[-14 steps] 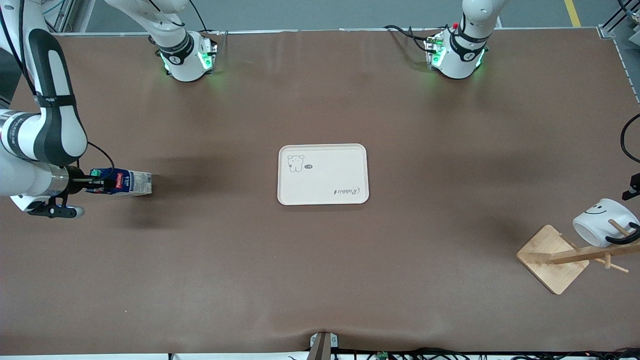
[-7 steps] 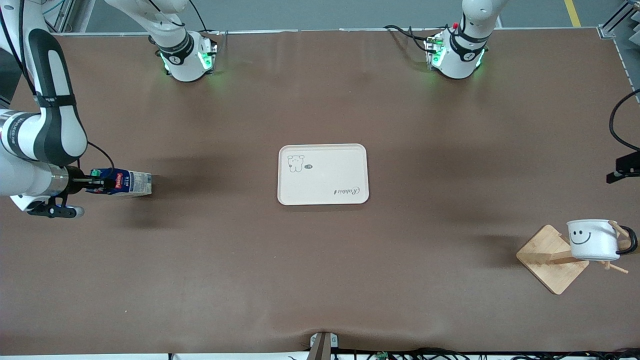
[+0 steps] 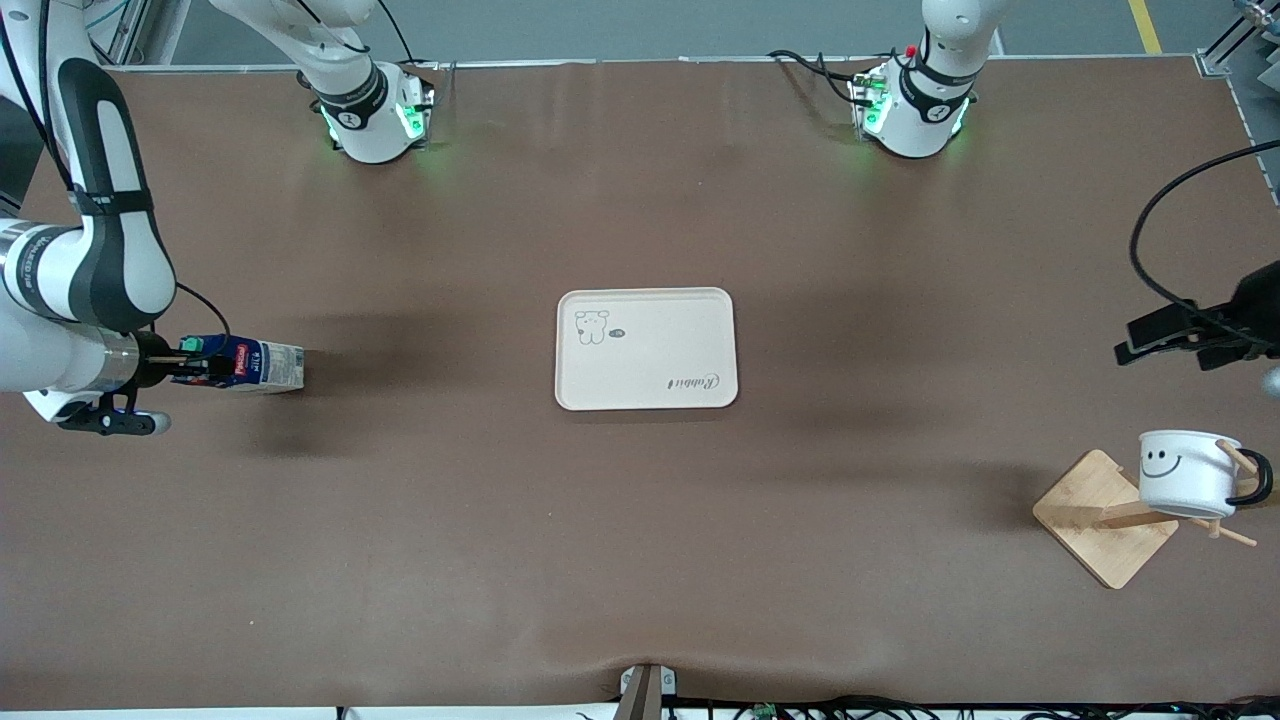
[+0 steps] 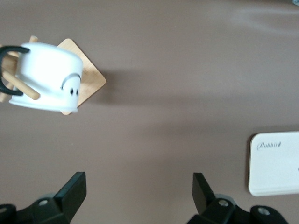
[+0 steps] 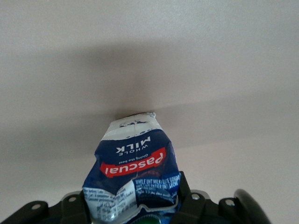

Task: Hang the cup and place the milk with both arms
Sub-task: 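Hang the mug handle on the stand peg and open the left gripper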

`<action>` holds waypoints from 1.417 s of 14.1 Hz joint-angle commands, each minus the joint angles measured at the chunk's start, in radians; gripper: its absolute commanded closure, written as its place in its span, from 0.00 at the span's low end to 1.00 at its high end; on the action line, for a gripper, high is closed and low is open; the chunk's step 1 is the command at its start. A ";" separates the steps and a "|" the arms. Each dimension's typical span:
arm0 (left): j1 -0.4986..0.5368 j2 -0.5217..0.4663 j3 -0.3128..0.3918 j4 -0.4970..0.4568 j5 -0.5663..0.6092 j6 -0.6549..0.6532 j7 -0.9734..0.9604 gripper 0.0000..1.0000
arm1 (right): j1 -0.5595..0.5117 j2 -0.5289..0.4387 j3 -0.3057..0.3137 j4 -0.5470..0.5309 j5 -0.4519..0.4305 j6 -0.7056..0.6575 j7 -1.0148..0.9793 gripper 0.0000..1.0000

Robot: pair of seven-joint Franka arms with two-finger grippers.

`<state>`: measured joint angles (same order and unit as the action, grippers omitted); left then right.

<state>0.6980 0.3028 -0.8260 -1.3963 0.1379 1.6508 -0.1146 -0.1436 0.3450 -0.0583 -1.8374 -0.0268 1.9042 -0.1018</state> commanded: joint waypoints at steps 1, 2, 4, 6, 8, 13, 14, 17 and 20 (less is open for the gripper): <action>-0.017 -0.024 -0.022 -0.007 0.042 -0.009 -0.076 0.00 | -0.018 0.019 0.020 -0.025 -0.010 0.015 0.014 0.34; -0.017 -0.025 -0.025 -0.007 0.043 -0.011 -0.076 0.00 | -0.018 0.019 0.020 -0.025 -0.010 0.012 0.014 0.34; -0.052 -0.024 -0.041 -0.010 0.116 -0.011 -0.085 0.00 | -0.016 0.017 0.020 -0.023 -0.008 0.000 0.014 0.34; -0.068 -0.016 -0.039 -0.004 0.129 -0.011 -0.080 0.00 | -0.019 0.019 0.021 -0.023 -0.008 0.003 0.014 0.32; -0.075 -0.022 -0.038 -0.004 0.129 -0.011 -0.079 0.00 | -0.016 0.014 0.023 -0.023 -0.007 -0.020 0.014 0.22; -0.230 -0.099 0.111 -0.012 0.117 -0.083 -0.071 0.00 | -0.014 0.014 0.023 -0.022 0.021 -0.028 0.014 0.22; -0.309 -0.125 0.201 -0.012 0.112 -0.100 -0.068 0.00 | -0.014 0.015 0.023 -0.022 0.021 -0.027 0.014 0.22; -0.460 -0.206 0.396 -0.042 0.010 -0.126 -0.057 0.00 | -0.013 0.011 0.025 -0.011 0.044 -0.066 0.016 0.22; -0.651 -0.278 0.617 -0.088 -0.018 -0.126 -0.010 0.00 | -0.010 0.009 0.029 0.050 0.057 -0.169 0.016 0.16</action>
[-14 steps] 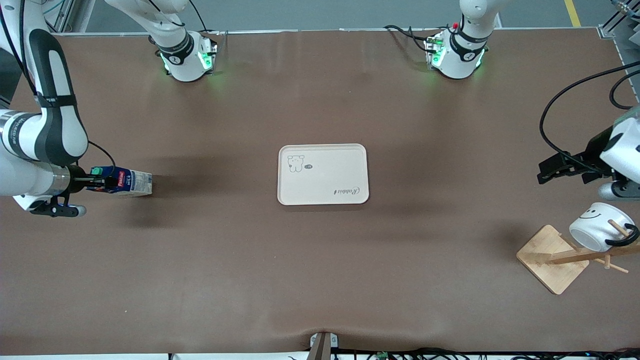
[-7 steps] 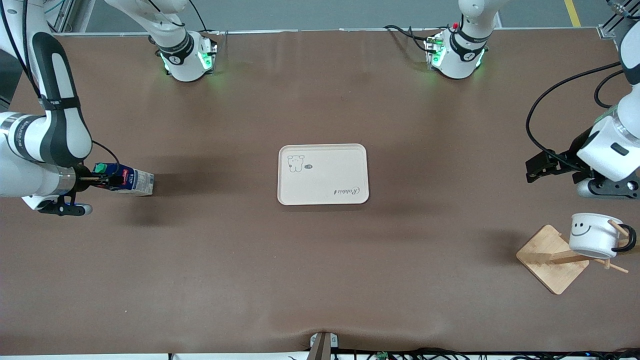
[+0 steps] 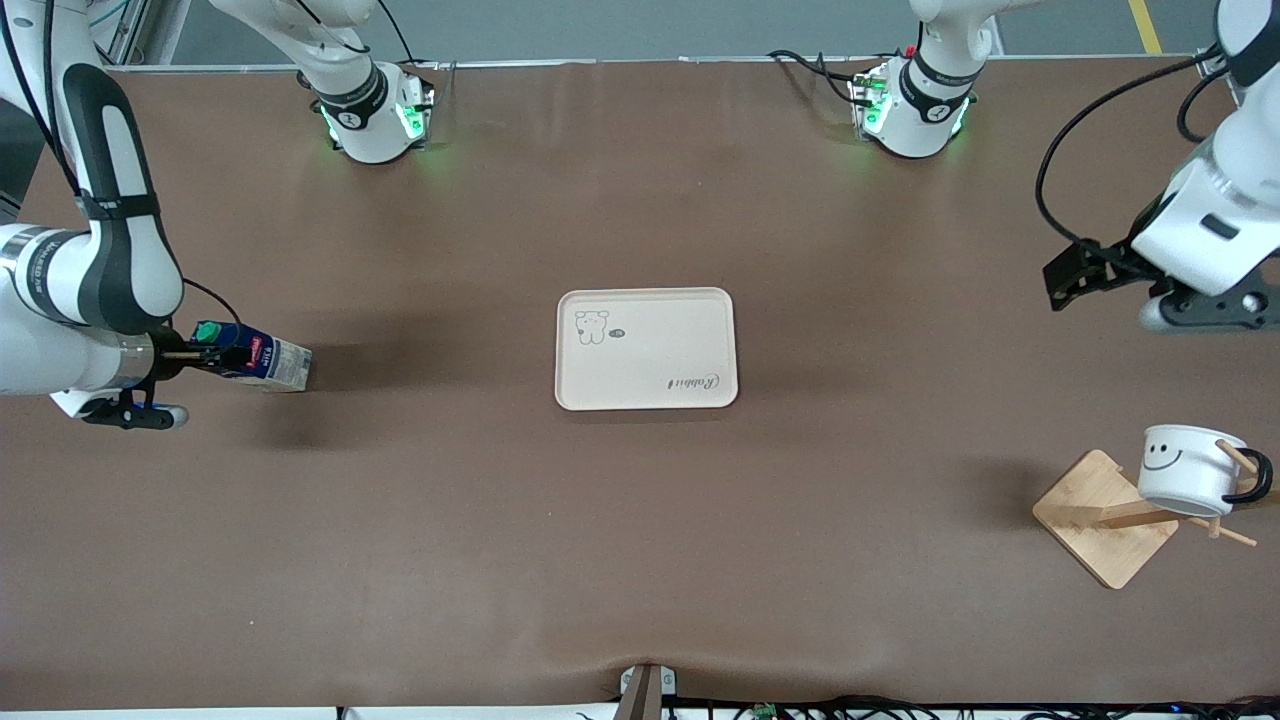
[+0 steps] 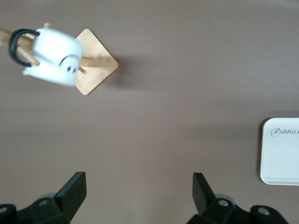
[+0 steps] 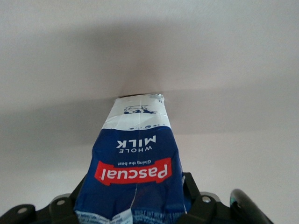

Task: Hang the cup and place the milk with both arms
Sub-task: 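Lower the milk carton onto the table and open the right gripper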

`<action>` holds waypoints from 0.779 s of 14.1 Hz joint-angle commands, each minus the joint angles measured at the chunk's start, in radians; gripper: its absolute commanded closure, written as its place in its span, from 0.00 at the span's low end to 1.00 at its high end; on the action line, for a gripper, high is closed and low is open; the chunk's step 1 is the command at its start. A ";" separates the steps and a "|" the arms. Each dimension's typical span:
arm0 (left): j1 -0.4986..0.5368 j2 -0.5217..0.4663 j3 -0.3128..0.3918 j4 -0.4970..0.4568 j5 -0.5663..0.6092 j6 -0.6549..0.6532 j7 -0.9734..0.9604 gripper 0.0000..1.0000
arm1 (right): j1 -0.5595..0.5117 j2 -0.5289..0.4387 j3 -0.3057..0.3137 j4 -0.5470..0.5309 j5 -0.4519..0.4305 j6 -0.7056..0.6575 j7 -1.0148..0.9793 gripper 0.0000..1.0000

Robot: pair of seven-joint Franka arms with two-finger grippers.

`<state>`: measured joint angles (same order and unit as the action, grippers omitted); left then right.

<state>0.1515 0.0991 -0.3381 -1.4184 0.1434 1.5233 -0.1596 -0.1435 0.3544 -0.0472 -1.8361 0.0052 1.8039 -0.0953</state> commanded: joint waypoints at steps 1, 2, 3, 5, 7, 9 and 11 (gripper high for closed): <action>-0.157 -0.093 0.186 -0.080 -0.024 0.001 0.041 0.00 | -0.002 0.000 0.021 0.089 0.027 -0.121 0.009 0.14; -0.199 -0.107 0.233 -0.092 -0.024 0.001 0.043 0.00 | -0.001 0.001 0.021 0.118 0.027 -0.155 0.009 0.10; -0.255 -0.116 0.288 -0.096 -0.024 0.001 0.043 0.00 | -0.001 0.001 0.021 0.129 0.027 -0.167 0.008 0.00; -0.306 -0.124 0.349 -0.093 -0.034 0.001 0.043 0.00 | -0.001 -0.005 0.024 0.141 0.030 -0.185 0.008 0.00; -0.305 -0.133 0.350 -0.093 -0.050 0.001 0.043 0.00 | 0.018 -0.005 0.024 0.172 0.030 -0.218 0.008 0.00; -0.305 -0.133 0.349 -0.089 -0.051 0.001 0.045 0.00 | 0.018 -0.005 0.024 0.176 0.030 -0.233 0.008 0.00; -0.300 -0.133 0.350 -0.094 -0.058 -0.003 0.066 0.00 | 0.027 -0.006 0.024 0.204 0.030 -0.267 0.005 0.00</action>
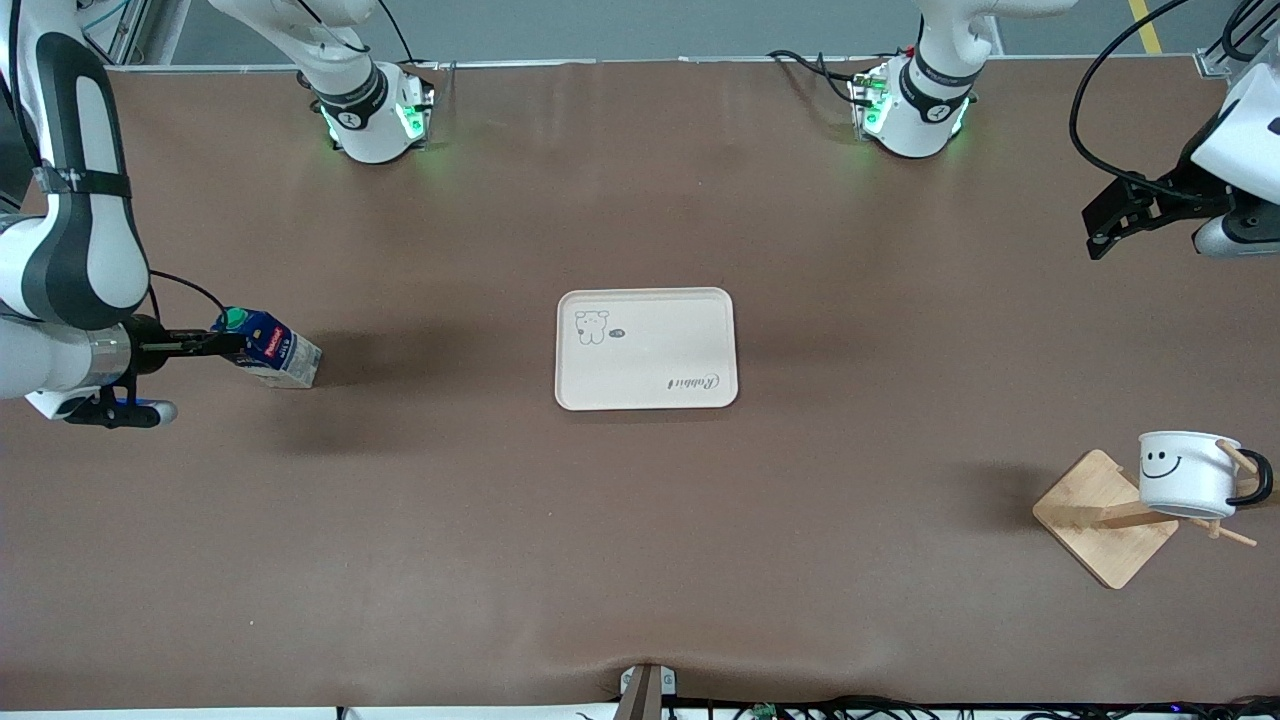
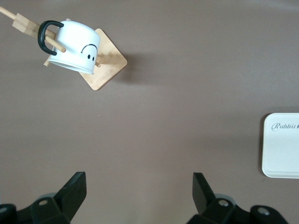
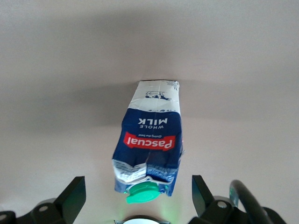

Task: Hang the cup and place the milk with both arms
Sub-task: 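Lower the milk carton onto the table and open the right gripper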

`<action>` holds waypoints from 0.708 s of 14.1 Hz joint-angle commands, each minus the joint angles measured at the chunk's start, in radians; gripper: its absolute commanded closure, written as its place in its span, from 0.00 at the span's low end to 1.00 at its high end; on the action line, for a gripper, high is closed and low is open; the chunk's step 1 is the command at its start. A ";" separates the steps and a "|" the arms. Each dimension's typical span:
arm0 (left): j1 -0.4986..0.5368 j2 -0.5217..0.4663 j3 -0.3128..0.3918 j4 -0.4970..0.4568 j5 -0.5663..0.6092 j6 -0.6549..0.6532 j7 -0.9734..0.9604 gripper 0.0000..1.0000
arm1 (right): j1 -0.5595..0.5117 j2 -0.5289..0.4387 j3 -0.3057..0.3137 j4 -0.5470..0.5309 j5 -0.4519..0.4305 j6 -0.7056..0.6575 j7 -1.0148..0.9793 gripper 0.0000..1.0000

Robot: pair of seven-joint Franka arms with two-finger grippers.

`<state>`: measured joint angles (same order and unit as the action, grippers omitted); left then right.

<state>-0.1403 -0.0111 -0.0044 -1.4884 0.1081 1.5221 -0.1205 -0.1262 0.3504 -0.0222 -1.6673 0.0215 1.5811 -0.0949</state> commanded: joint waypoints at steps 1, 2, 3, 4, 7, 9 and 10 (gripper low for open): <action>-0.007 -0.023 0.018 -0.023 -0.022 -0.006 0.039 0.00 | 0.019 -0.001 -0.001 0.047 0.012 -0.067 0.000 0.00; -0.007 -0.023 0.021 -0.023 -0.022 -0.008 0.050 0.00 | 0.025 -0.001 -0.001 0.049 0.012 -0.079 0.000 0.00; -0.007 -0.023 0.023 -0.023 -0.022 -0.014 0.053 0.00 | 0.027 -0.001 0.001 0.061 0.012 -0.105 -0.005 0.00; -0.007 -0.023 0.024 -0.021 -0.022 -0.026 0.058 0.00 | 0.042 -0.002 0.001 0.089 0.012 -0.154 -0.006 0.00; -0.005 -0.023 0.026 -0.021 -0.021 -0.043 0.061 0.00 | 0.092 0.001 0.002 0.149 0.006 -0.210 0.003 0.00; 0.002 -0.017 0.027 -0.021 -0.021 -0.042 0.061 0.00 | 0.086 0.005 0.002 0.176 0.006 -0.207 -0.006 0.00; 0.027 -0.015 0.023 -0.021 -0.022 -0.042 0.061 0.00 | 0.085 0.007 0.002 0.263 0.012 -0.223 -0.005 0.00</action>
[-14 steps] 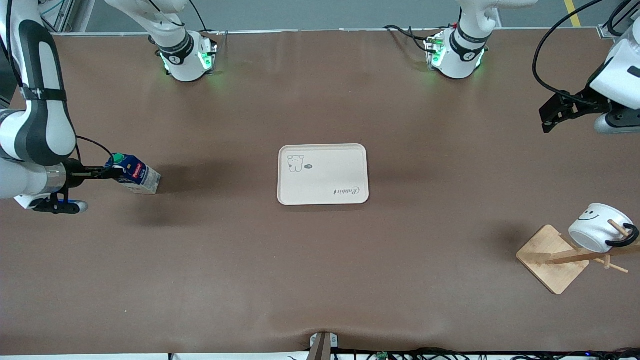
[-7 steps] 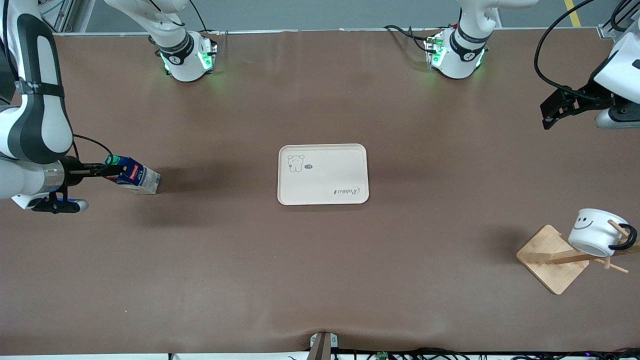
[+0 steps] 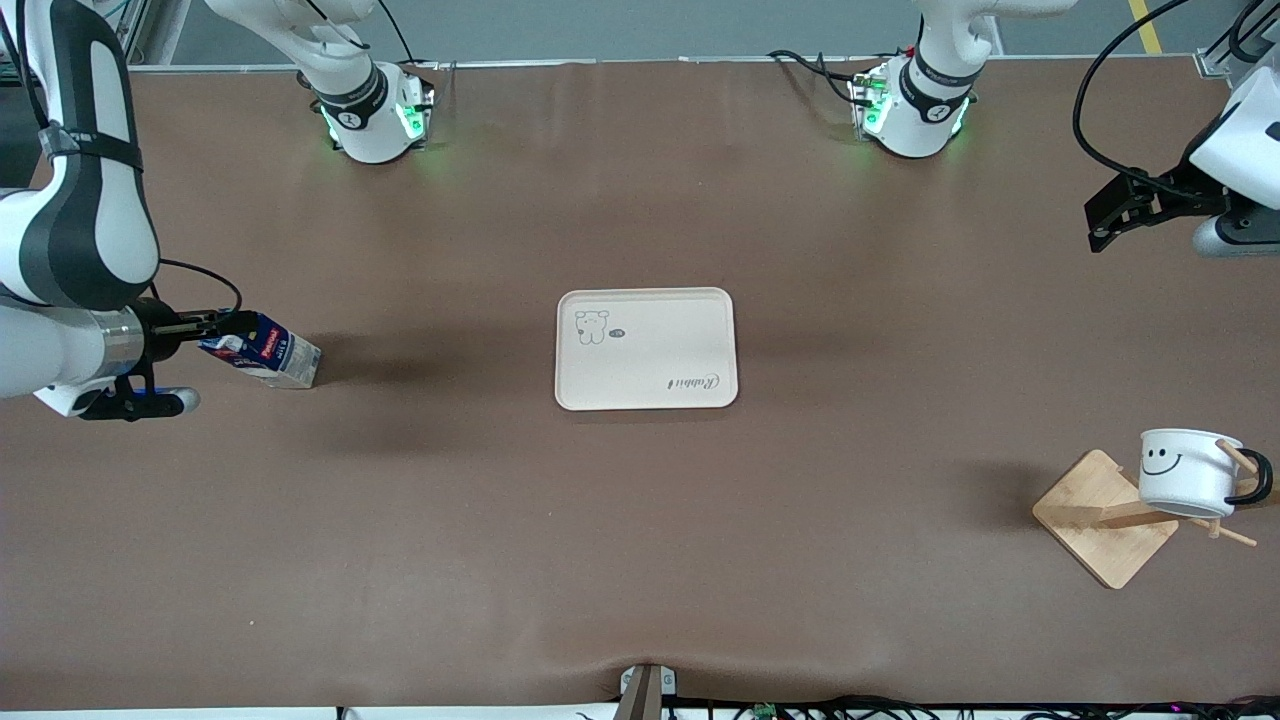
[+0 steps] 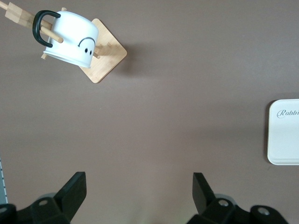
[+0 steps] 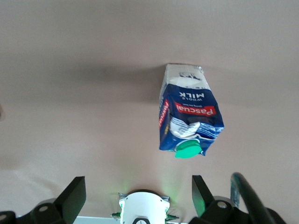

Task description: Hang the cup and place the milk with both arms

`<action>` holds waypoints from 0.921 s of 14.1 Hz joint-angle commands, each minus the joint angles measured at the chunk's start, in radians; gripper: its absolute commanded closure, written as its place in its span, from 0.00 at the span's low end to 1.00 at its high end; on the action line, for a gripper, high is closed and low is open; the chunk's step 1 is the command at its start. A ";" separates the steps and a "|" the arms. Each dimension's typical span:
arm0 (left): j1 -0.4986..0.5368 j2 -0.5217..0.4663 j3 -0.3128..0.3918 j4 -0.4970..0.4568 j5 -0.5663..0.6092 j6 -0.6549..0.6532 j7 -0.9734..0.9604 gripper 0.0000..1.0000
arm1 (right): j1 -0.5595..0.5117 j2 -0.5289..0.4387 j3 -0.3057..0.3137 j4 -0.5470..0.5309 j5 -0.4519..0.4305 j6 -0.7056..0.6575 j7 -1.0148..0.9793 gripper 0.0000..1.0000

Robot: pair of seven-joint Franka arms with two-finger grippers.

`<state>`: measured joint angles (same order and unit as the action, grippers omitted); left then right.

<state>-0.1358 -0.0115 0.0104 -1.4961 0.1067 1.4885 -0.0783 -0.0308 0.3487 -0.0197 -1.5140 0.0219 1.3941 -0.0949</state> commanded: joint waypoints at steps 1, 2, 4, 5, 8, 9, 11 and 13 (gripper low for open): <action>0.024 -0.015 0.007 -0.013 -0.021 -0.008 0.018 0.00 | -0.002 0.006 0.001 0.177 0.009 -0.087 -0.003 0.00; 0.024 -0.015 0.006 -0.013 -0.021 -0.008 0.018 0.00 | 0.003 0.004 0.006 0.251 0.004 -0.108 -0.003 0.00; 0.024 -0.015 0.006 -0.015 -0.021 -0.008 0.018 0.00 | 0.037 0.001 0.003 0.377 0.000 -0.109 -0.002 0.00; 0.025 -0.015 0.006 -0.016 -0.021 -0.008 0.018 0.00 | 0.041 0.001 0.003 0.397 0.000 -0.106 -0.005 0.00; 0.024 -0.015 0.006 -0.018 -0.021 -0.016 0.018 0.00 | 0.049 -0.098 0.004 0.381 0.018 -0.121 0.007 0.00; 0.024 -0.015 0.006 -0.018 -0.021 -0.017 0.018 0.00 | 0.058 -0.140 0.001 0.339 0.023 -0.122 0.024 0.00; 0.024 -0.016 0.005 -0.018 -0.021 -0.017 0.020 0.00 | 0.095 -0.209 0.003 0.264 0.020 -0.139 0.233 0.00; 0.025 -0.018 0.005 -0.018 -0.021 -0.019 0.020 0.00 | 0.121 -0.229 0.001 0.253 0.016 -0.161 0.387 0.00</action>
<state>-0.1124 -0.0115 0.0119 -1.5048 0.1066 1.4823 -0.0768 0.0623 0.1787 -0.0148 -1.1845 0.0320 1.2336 0.1589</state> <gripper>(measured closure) 0.000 0.000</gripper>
